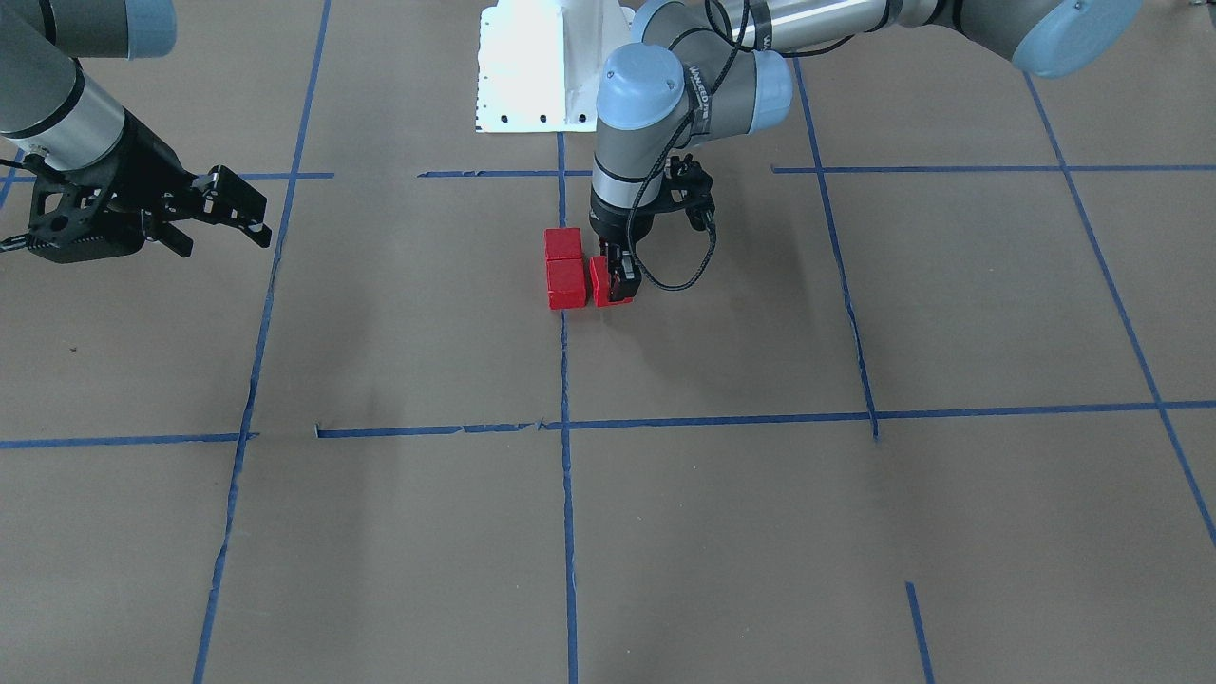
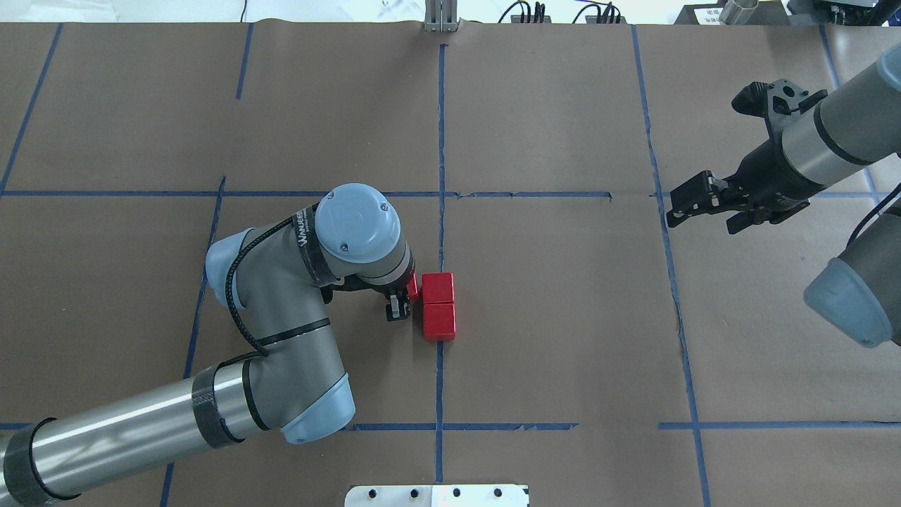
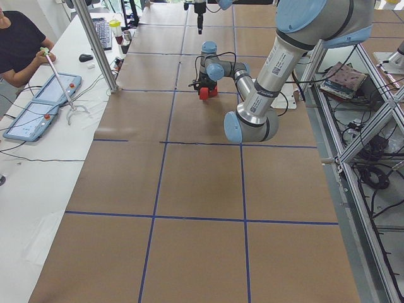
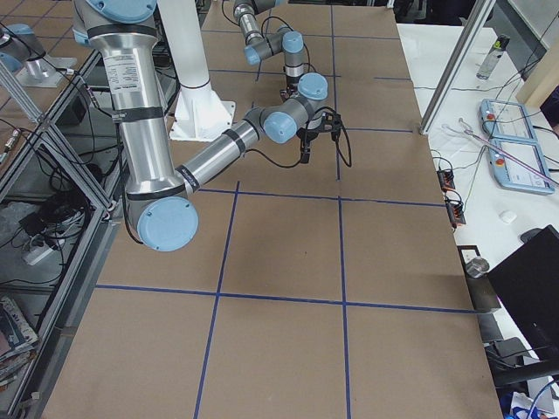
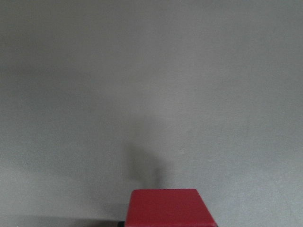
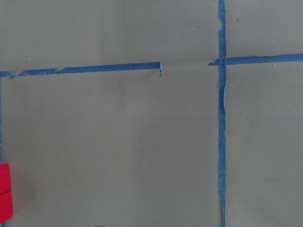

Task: Form red blocks into L shape at center

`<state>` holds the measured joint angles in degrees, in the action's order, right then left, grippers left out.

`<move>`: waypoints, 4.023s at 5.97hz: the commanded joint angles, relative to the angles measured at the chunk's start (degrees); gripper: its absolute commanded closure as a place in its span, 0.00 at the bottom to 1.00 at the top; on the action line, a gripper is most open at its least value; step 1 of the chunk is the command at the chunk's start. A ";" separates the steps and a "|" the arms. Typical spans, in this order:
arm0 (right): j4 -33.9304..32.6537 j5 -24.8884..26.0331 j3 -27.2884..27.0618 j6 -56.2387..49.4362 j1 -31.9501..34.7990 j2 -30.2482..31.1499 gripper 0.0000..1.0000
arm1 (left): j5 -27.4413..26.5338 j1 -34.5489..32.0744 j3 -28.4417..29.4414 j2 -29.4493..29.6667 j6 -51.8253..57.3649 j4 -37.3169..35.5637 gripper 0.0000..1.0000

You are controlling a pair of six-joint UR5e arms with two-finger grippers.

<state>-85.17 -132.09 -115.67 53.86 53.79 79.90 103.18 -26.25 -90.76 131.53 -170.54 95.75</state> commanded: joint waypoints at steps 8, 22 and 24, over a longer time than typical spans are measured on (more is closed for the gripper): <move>0.00 0.08 0.09 0.02 0.00 -0.01 0.00 | 0.27 1.20 1.29 0.05 -1.03 2.17 0.82; -3.15 -5.98 9.06 -28.99 25.10 11.03 0.00 | 18.61 -29.86 -24.46 -39.72 113.70 -0.65 0.00; -5.44 -8.76 12.82 -41.23 30.89 14.74 0.00 | 30.88 -45.75 -16.62 -43.88 145.85 -1.53 0.00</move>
<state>-89.47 -138.65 -104.69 18.65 81.16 92.73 127.97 -64.45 -112.16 89.82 -40.85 94.43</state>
